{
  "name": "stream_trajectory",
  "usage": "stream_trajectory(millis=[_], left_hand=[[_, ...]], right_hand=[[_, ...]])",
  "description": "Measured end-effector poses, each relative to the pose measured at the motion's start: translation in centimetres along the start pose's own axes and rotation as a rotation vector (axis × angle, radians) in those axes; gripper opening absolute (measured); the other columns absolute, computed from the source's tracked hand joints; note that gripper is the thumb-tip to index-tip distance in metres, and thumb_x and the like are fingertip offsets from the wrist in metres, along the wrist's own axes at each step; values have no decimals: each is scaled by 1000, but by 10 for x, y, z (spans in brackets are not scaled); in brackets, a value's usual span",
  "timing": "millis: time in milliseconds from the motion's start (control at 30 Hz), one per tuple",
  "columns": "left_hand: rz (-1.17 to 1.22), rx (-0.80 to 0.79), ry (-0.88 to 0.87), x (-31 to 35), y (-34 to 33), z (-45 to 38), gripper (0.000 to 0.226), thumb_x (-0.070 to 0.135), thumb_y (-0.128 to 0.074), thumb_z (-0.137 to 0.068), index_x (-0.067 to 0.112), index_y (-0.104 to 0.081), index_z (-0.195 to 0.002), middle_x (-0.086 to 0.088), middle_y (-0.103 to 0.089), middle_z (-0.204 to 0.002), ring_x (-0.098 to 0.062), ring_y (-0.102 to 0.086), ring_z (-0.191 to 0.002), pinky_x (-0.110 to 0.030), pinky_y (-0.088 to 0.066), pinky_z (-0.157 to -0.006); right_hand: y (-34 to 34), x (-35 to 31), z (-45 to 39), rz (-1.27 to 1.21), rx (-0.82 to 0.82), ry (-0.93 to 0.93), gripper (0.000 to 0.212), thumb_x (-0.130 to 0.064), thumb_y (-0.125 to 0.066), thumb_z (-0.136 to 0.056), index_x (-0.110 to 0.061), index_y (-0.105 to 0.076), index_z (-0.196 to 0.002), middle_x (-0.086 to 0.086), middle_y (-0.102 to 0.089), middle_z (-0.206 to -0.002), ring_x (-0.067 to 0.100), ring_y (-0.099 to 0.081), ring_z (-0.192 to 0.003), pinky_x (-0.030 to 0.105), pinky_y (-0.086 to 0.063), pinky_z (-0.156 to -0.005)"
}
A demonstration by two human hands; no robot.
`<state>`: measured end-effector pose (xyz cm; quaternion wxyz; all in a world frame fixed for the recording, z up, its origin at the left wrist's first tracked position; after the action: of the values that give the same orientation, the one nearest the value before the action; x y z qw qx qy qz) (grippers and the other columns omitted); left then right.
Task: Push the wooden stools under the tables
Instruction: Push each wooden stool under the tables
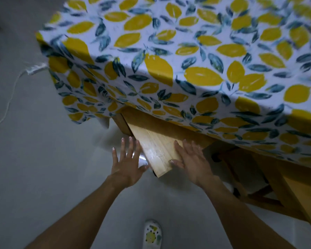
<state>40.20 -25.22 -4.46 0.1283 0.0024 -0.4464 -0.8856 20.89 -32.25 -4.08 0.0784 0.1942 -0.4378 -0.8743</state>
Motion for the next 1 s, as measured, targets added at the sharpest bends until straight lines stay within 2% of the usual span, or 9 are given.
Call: stream_trajectory(millis=[133, 300, 467, 533, 633, 733, 900, 1000], left_hand=[[199, 85, 97, -17, 47, 45, 79, 56, -23, -96, 12, 15, -149, -8, 23, -157, -31, 27, -142, -51, 11, -114], [444, 168, 147, -32, 124, 111, 83, 60, -31, -93, 20, 13, -150, -3, 22, -158, -27, 25, -143, -51, 13, -114], [599, 313, 198, -62, 212, 175, 68, 44, -35, -98, 21, -1, -152, -6, 16, -159, -29, 22, -144, -52, 9, -115], [685, 393, 200, -80, 241, 199, 63, 37, -38, -99, 23, -6, -152, -6, 12, -160, -29, 20, -144, -51, 9, -115], [802, 441, 229, -111, 270, 225, 63, 39, -40, -98, 24, -10, -152, -7, 8, -161, -29, 18, -145, -48, 10, -116], [807, 487, 206, -142, 298, 237, 63, 42, -40, -97, 25, -12, -151, -7, 6, -161, -30, 16, -145, -47, 9, -117], [736, 492, 112, -199, 357, 230, 63, 43, -41, -97, 23, -16, -151, -8, 3, -161, -32, 12, -146, -47, 8, -116], [718, 491, 56, -246, 403, 210, 62, 44, -41, -97, 23, -18, -151, -7, 1, -161, -30, 11, -146, -46, 7, -116]], right_hand=[[48, -56, 32, -113, 116, 75, 68, -60, -28, -97, -23, -16, -153, 5, -11, -163, 22, 0, -150, 37, 4, -121], [131, -137, 85, -144, 176, 184, 63, -59, -29, -97, -24, -29, -150, 3, -21, -161, 23, -6, -149, 39, 2, -120], [226, -201, 125, -239, 294, 236, 63, -58, -34, -97, -20, -35, -147, 2, -28, -158, 22, -10, -149, 42, -6, -122], [258, -223, 136, -261, 340, 249, 59, -55, -39, -97, -19, -39, -144, 3, -37, -153, 22, -14, -147, 44, -12, -121], [291, -252, 142, -275, 390, 253, 50, -48, -46, -97, -17, -47, -136, 7, -49, -142, 25, -23, -144, 47, -20, -118], [309, -287, 133, -232, 404, 256, 53, -47, -48, -96, -14, -46, -137, 8, -49, -141, 30, -27, -141, 48, -24, -116], [337, -350, 92, -170, 424, 244, 55, -47, -49, -95, -14, -44, -139, 8, -48, -143, 32, -30, -139, 46, -22, -115], [358, -393, 57, -207, 467, 213, 55, -49, -51, -93, -15, -47, -136, 8, -50, -139, 34, -33, -138, 50, -26, -113]])
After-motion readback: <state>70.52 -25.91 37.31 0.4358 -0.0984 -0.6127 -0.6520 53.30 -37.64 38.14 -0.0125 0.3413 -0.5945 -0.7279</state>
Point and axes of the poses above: each hand's wrist, its own z-axis away from the middle knuckle, its own y-axis out of the back of the hand, x = y × z, the point moved 7 cm from there along -z, towards the middle knuckle
